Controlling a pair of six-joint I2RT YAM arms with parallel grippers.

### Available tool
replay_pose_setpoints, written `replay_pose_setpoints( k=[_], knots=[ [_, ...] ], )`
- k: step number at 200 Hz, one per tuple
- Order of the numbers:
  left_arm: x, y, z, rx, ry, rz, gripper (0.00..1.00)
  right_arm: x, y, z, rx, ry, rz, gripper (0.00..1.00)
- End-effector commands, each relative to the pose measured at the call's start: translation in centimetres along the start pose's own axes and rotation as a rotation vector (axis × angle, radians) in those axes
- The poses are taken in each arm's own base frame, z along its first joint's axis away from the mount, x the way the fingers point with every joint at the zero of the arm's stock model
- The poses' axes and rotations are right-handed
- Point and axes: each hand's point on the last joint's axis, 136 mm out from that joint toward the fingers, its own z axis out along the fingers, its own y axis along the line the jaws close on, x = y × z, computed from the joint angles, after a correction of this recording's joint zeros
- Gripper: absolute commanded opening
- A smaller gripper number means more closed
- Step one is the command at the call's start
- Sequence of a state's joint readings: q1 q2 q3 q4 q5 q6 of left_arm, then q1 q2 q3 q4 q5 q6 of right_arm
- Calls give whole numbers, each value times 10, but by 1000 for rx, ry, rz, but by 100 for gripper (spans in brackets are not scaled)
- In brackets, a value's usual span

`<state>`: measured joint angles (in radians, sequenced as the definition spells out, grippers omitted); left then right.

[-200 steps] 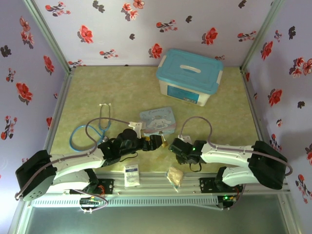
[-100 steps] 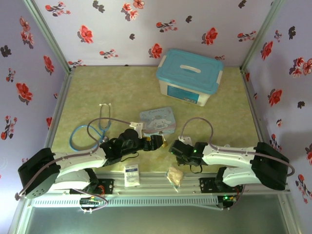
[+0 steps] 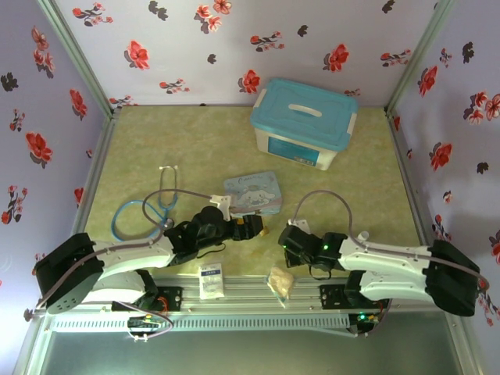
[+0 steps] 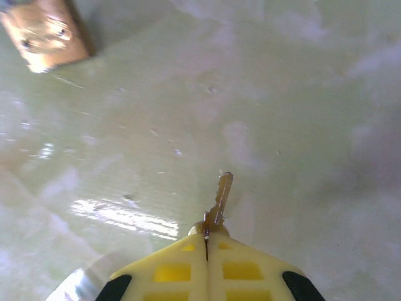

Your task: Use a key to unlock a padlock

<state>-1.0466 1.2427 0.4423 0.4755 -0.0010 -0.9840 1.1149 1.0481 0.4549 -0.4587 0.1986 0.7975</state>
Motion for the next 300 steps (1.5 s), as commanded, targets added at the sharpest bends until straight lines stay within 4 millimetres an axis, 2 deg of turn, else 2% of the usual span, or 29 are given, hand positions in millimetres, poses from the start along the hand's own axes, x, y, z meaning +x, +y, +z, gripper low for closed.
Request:
replay_pose_setpoints(
  k=[1,38,63,96,148,167,183,204,235,245,272,300],
  knots=[
    [-7,-10,4,46,-49,-46,91,-15,18,-13,-112,-76,-85,0],
    [2,-17,15,70,-8,-64,84,-33,38,-39,-244,-187,-174,0],
    [11,-15,22,67,26,-72,80,-40,53,-57,-350,-260,-226,0],
    [16,-21,28,114,49,-86,76,-41,70,-72,-474,-325,-297,0],
    [20,-34,34,144,93,-69,73,-43,77,-70,-477,-329,-371,0],
    [17,-36,30,165,70,-77,64,-44,78,-66,-462,-317,-370,0],
    [17,-34,29,156,64,-86,61,-46,79,-63,-455,-318,-364,0],
    [24,-32,33,144,97,-83,43,-52,79,-64,-450,-349,-347,0],
    [34,-29,37,141,131,-102,41,-60,76,-64,-419,-378,-336,0],
    [35,-29,36,145,129,-102,36,-60,76,-63,-414,-374,-341,0],
    [33,-29,33,152,120,-104,34,-64,73,-59,-388,-362,-334,0],
    [37,-27,34,145,133,-100,14,-71,73,-61,-398,-392,-312,0]
  ],
)
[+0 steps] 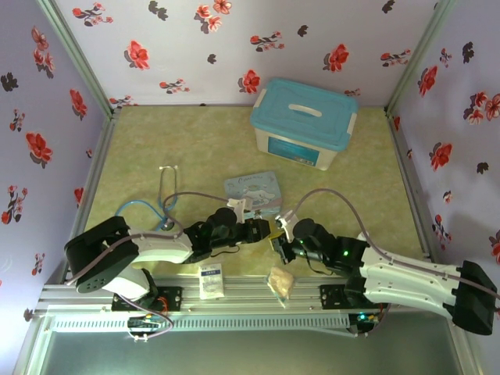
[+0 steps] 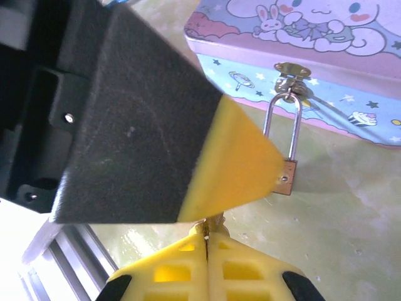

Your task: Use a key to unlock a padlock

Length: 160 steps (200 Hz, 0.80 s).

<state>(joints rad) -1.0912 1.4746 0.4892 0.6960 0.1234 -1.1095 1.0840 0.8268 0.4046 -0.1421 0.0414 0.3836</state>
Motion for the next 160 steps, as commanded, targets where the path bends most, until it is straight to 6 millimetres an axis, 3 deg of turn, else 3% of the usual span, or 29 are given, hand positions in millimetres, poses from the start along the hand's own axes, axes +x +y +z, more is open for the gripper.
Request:
replay_pose_setpoints(
  k=[1,35,70,96,104,117,121,128,160],
  knots=[
    [5,-5,-1,27,13,6,14,-23,0,-3,6,-77,-6,0],
    [4,-6,-1,34,13,5,20,-24,3,-1,-9,-69,-18,0],
    [4,-7,-2,36,11,14,0,-21,-4,0,21,-68,-8,1],
    [-2,-15,-7,51,-12,39,0,-24,-8,-2,23,-98,28,13],
    [-5,-18,-9,53,-21,52,0,-24,-8,-3,13,-106,41,25],
    [-11,-21,-14,48,-43,74,0,-28,-10,-6,7,-128,84,83],
    [-13,-22,-16,49,-54,79,0,-31,-11,-8,5,-143,100,94],
    [-19,-25,-21,56,-84,87,0,-37,-13,-12,-6,-179,135,99],
    [-47,-41,-48,137,-216,93,0,-79,-1,-33,-249,-388,328,99]
  ],
)
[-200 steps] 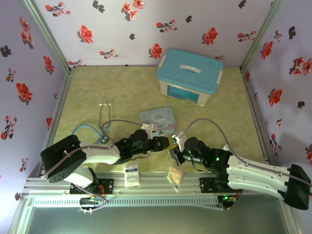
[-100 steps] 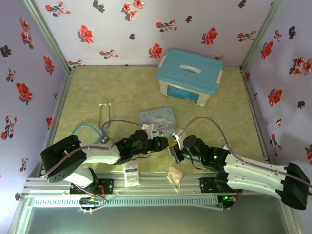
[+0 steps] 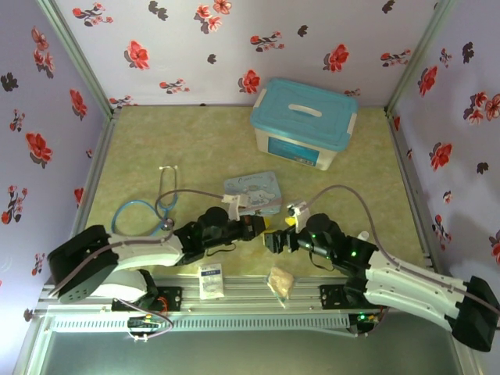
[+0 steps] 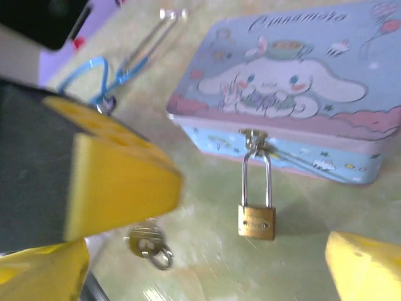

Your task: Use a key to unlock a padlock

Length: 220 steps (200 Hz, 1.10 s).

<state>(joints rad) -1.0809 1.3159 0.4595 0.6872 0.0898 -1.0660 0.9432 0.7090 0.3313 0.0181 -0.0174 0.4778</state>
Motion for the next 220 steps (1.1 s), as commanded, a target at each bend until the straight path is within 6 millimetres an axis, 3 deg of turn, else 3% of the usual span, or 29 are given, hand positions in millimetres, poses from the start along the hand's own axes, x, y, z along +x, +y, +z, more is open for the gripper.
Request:
replay_pose_setpoints(
  k=[1,27,55,91,119,139,199,220],
  knots=[
    [-27,-12,-18,59,-126,43,0,-41,25,-9,-220,-166,186,99],
    [-50,-26,-40,134,-232,28,0,-71,47,-20,-432,-247,294,99],
    [-64,-35,-59,167,-308,38,0,-84,63,-23,-546,-269,332,99],
    [-76,-47,-73,217,-374,44,0,-92,75,-19,-651,-277,366,85],
    [-82,-56,-77,253,-396,51,0,-99,81,-17,-692,-286,371,76],
    [-82,-57,-76,262,-398,45,0,-101,85,-13,-715,-276,366,63],
    [-83,-63,-72,282,-389,49,0,-92,99,-2,-739,-227,334,61],
    [-83,-63,-73,289,-392,47,0,-91,105,0,-761,-216,331,55]
  ],
)
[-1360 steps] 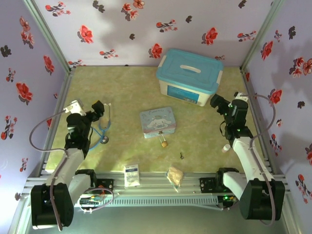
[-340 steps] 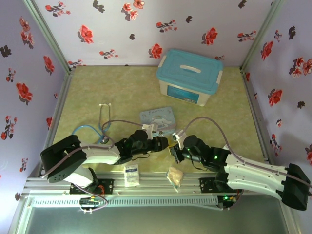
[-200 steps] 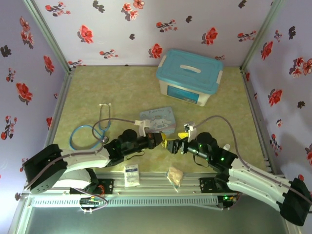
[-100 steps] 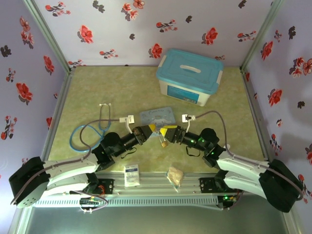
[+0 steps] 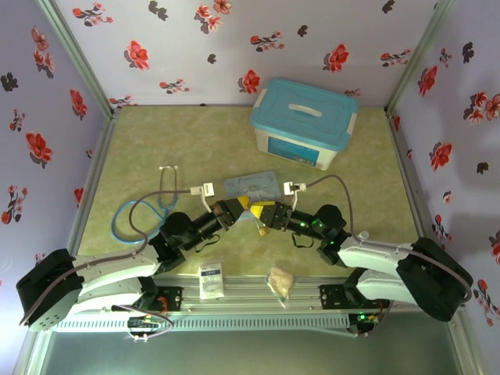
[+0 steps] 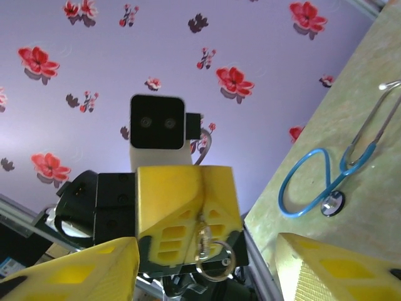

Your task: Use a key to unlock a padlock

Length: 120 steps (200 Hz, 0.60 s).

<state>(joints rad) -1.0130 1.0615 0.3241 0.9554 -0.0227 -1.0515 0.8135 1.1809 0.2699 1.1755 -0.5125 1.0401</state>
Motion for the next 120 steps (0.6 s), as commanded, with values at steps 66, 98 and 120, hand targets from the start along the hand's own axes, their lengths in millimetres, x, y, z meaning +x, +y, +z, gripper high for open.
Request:
replay_pose_setpoints(
  k=[66,98,120],
  knots=[
    [-9,-10,-1,51,-38,19,0,-6,17,9,-99,-27,-41,32],
    [-8,-7,-3,44,-38,15,0,-8,15,8,-94,-44,-46,18],
    [-7,-6,-3,42,-37,13,0,-8,14,6,-89,-46,-48,11]
  ],
)
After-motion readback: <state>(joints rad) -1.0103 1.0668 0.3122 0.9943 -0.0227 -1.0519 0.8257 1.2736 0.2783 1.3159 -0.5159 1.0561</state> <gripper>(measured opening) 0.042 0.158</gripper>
